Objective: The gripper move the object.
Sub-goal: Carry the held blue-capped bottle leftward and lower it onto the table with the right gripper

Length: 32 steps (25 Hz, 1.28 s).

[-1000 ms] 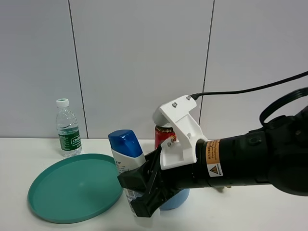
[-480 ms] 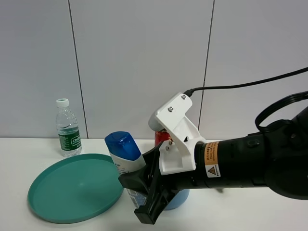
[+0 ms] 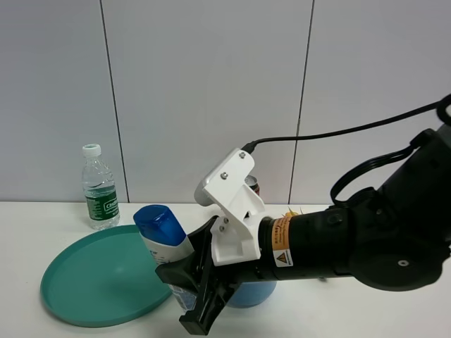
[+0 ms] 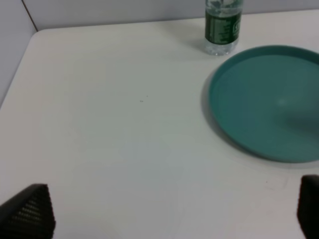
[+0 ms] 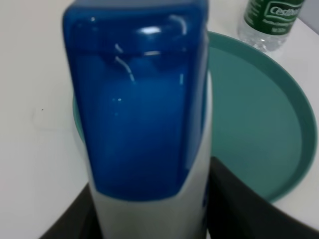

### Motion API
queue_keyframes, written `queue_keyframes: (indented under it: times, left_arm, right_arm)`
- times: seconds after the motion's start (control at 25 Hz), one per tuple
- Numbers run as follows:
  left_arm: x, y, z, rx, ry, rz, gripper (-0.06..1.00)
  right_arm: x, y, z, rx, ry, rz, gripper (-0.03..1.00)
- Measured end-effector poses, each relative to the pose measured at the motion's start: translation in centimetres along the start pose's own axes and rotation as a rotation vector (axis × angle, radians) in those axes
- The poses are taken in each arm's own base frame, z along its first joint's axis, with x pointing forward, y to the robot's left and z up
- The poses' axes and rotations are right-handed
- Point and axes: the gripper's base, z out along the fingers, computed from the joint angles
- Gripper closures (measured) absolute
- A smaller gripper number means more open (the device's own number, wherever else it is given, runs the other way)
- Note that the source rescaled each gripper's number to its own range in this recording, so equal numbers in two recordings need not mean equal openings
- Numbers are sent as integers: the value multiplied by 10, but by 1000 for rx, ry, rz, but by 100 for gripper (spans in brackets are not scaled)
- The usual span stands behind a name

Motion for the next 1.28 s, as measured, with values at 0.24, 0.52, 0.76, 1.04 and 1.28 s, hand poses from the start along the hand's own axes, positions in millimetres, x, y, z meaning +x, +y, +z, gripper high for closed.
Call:
queue_keyframes:
  times: [0.24,0.52,0.76,1.04,1.28]
  left_arm:
    - [0,0,0,0,0,0,-6]
    - [0,0,0,0,0,0,-6]
    - [0,0,0,0,0,0,-6]
    - [0,0,0,0,0,0,-6]
    - [0,0,0,0,0,0,-6]
  right_arm:
    - [9,0,6,-10,31,3,97]
    - [8,0,6,-9,28,4,97]
    - [6,-1,7,-1,7,12,65]
    - [7,-2,7,11,18,24,60]
    - [7,-2,7,12,20,24,60]
